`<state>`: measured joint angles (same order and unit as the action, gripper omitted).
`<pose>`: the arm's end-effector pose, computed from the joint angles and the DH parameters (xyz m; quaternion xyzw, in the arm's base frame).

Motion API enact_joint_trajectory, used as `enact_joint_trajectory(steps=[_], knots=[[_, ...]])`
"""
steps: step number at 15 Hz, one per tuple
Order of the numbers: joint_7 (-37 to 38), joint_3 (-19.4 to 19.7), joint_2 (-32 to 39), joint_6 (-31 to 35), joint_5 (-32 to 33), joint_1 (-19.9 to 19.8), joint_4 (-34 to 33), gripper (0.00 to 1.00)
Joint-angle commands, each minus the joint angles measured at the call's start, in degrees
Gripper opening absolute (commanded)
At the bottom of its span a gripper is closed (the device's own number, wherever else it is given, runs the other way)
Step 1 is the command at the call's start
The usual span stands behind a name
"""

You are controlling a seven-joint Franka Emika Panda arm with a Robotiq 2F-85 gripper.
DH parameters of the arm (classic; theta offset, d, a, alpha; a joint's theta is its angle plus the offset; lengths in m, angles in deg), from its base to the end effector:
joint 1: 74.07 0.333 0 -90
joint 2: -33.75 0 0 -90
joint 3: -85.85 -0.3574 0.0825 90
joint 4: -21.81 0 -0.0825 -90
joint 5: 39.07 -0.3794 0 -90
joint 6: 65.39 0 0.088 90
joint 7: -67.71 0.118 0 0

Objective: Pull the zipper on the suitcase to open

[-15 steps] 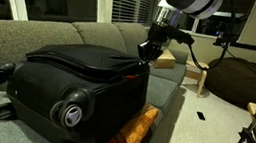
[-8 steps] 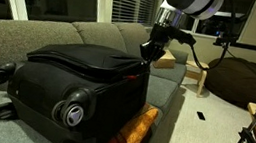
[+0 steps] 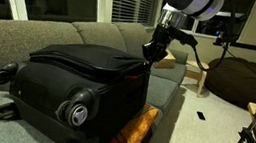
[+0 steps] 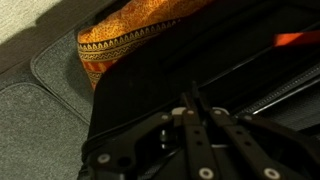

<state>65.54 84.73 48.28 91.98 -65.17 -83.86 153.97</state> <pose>0.5434 -0.0989 0.2848 -0.9567 0.2546 -0.1001 0.0993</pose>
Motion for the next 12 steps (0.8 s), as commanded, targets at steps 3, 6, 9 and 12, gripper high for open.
enact_joint_trajectory(steps=[3,6,9,12], knots=[[-1.7,1.8,-0.8,-0.1,-1.0,-2.2,1.0,0.04],[-2.3,1.6,-0.7,-0.5,-1.1,-2.4,0.9,0.04],[-3.8,1.3,-0.7,-0.7,-1.8,-2.7,0.8,0.03],[-4.9,1.4,-0.6,-0.2,-1.7,-2.7,0.8,0.03]])
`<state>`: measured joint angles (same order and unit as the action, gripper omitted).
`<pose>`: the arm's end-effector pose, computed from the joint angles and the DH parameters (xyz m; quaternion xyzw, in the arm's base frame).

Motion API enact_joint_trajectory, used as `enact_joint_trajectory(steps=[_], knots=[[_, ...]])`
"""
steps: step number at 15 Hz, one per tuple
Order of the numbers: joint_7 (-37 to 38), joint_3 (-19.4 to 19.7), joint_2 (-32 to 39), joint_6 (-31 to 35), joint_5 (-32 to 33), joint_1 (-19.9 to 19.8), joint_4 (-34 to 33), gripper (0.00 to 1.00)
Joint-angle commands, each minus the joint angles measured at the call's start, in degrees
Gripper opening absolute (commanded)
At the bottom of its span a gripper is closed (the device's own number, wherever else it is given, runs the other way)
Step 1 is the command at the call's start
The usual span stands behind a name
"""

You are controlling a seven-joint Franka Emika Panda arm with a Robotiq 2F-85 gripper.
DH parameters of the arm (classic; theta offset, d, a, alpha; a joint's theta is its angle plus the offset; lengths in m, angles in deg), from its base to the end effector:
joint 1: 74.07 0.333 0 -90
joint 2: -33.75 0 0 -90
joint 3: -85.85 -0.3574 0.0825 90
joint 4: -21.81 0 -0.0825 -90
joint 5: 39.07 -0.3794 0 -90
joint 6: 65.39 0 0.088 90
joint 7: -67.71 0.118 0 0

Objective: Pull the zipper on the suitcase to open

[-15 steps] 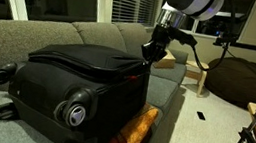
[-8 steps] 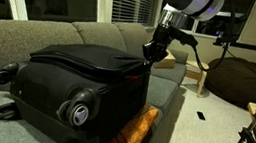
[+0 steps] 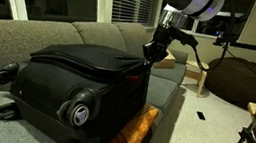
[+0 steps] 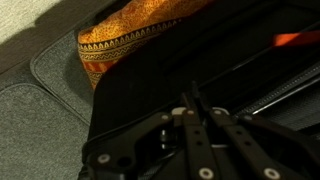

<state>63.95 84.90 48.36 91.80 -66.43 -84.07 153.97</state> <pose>0.5420 -0.1029 0.2835 -0.9566 0.2536 -0.0999 0.1026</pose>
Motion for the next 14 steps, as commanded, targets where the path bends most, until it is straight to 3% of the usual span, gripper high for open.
enact_joint_trajectory(steps=[1,14], knots=[[-3.7,1.2,-0.7,0.0,-0.5,-2.5,0.8,0.04],[-5.8,1.4,-0.6,-0.5,0.1,-2.8,0.8,0.04]])
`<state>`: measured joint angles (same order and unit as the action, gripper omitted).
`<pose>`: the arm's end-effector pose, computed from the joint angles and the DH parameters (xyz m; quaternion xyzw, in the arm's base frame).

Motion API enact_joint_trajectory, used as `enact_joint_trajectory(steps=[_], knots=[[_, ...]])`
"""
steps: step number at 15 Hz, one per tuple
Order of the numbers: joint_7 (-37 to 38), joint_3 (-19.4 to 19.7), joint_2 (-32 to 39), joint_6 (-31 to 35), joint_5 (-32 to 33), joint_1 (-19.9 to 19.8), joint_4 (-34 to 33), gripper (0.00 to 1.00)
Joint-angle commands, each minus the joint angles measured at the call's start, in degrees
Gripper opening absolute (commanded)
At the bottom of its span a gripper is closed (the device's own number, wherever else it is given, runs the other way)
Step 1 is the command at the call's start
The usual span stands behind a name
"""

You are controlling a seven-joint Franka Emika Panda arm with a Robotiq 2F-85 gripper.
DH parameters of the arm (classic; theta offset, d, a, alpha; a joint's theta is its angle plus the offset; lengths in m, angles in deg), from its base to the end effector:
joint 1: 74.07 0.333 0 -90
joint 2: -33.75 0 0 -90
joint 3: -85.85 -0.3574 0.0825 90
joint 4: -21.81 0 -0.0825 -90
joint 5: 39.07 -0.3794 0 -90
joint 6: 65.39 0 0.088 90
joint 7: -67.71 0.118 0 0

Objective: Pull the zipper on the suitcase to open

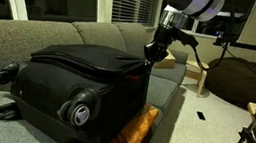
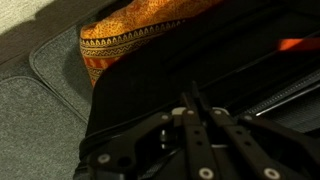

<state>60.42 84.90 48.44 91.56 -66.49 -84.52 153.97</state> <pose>0.5408 -0.1068 0.2823 -0.9632 0.2281 -0.1008 0.1000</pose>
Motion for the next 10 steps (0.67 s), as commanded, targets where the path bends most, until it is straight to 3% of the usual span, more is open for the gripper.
enact_joint_trajectory(steps=[1,8,9,10], knots=[[-2.2,1.4,-0.7,-0.3,0.1,-2.3,0.8,0.04],[-1.5,1.6,-0.8,-1.0,-0.2,-2.2,0.8,0.04],[-2.0,1.6,-0.8,-1.3,0.0,-2.2,0.7,0.31],[-2.3,1.6,-0.8,-1.8,0.0,-2.4,0.7,0.32]])
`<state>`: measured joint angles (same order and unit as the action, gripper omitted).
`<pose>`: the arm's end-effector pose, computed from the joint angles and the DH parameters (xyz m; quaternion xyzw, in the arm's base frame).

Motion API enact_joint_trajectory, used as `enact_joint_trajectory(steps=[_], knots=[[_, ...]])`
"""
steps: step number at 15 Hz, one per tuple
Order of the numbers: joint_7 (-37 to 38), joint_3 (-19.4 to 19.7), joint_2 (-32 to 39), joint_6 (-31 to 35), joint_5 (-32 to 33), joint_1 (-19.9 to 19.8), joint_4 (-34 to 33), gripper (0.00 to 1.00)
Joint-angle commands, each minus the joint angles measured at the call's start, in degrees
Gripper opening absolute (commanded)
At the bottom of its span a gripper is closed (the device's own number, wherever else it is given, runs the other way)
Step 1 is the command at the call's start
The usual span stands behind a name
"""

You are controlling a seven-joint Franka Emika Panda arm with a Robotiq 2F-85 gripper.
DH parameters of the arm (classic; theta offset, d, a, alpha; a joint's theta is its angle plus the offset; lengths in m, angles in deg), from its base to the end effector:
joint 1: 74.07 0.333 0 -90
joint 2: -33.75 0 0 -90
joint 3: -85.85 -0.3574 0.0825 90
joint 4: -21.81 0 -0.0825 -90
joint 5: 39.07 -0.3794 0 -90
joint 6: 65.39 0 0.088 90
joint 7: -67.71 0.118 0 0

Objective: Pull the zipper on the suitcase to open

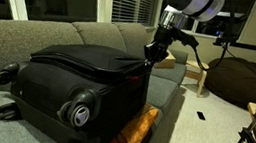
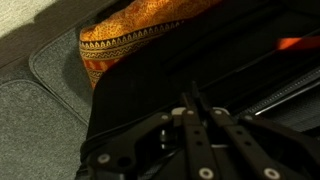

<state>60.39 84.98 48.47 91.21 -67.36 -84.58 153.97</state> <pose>0.5398 -0.1081 0.2813 -0.9614 0.2352 -0.0982 0.1042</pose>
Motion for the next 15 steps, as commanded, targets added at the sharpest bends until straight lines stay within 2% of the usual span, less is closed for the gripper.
enact_joint_trajectory(steps=[1,6,9,10,13,15], knots=[[-3.3,1.5,-0.8,-1.8,0.5,-2.7,0.5,0.36],[-9.3,2.2,-0.4,-2.4,0.5,-5.1,-0.2,0.69],[-11.8,2.7,-0.6,-5.8,1.1,-6.4,-0.5,0.88],[-9.8,2.5,0.0,-2.9,0.4,-5.3,-0.2,0.70],[-10.8,2.8,0.0,-4.0,0.5,-5.6,-0.3,0.88],[-10.8,2.8,0.0,-4.1,0.5,-5.6,-0.3,0.89]])
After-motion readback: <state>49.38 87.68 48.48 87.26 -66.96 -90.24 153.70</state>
